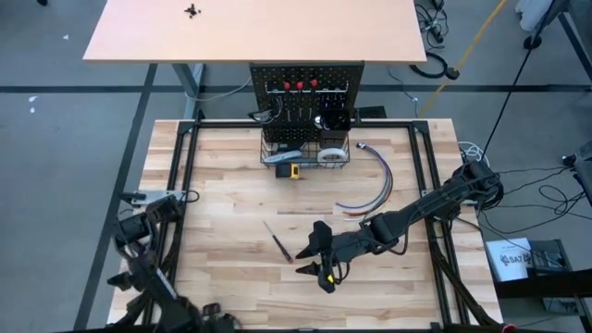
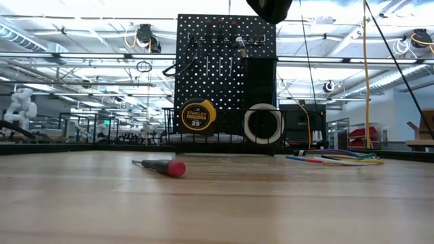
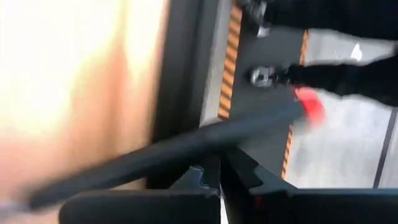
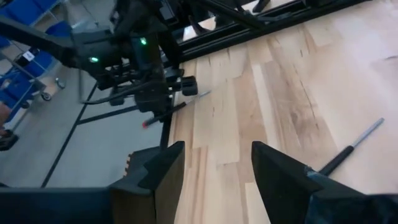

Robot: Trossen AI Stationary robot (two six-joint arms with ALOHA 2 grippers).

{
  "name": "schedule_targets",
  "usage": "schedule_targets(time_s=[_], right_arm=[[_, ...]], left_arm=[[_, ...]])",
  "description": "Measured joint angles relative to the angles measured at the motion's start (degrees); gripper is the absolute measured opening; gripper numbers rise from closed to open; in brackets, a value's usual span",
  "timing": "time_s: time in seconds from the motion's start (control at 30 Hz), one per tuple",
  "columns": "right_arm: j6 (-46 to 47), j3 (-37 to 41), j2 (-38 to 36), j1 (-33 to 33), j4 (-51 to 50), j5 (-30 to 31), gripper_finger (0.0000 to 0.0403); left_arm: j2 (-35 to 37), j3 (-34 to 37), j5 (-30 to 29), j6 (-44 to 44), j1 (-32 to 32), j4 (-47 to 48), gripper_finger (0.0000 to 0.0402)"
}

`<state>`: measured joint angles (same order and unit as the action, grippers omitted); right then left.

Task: Hang tools onto peg board
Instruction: Hang the screwdriver on the pegboard

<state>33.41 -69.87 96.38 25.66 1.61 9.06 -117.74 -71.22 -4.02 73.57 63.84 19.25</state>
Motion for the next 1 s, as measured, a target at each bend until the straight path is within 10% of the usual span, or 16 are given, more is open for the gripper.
schedule_targets(time_s=[0.63, 1.0], right_arm=[[0.7, 0.0, 0.0, 3.3, -6.4, -0.4, 0.0180], [1.9, 0.0, 0.0, 6.3, -6.7, 1.6, 0.0180]], left_arm=[[22.2, 0.0, -10.5, -34.2, -25.3, 17.7, 0.0000], [25.8, 1.2, -8.5, -20.3, -20.4, 29.5, 0.0067]])
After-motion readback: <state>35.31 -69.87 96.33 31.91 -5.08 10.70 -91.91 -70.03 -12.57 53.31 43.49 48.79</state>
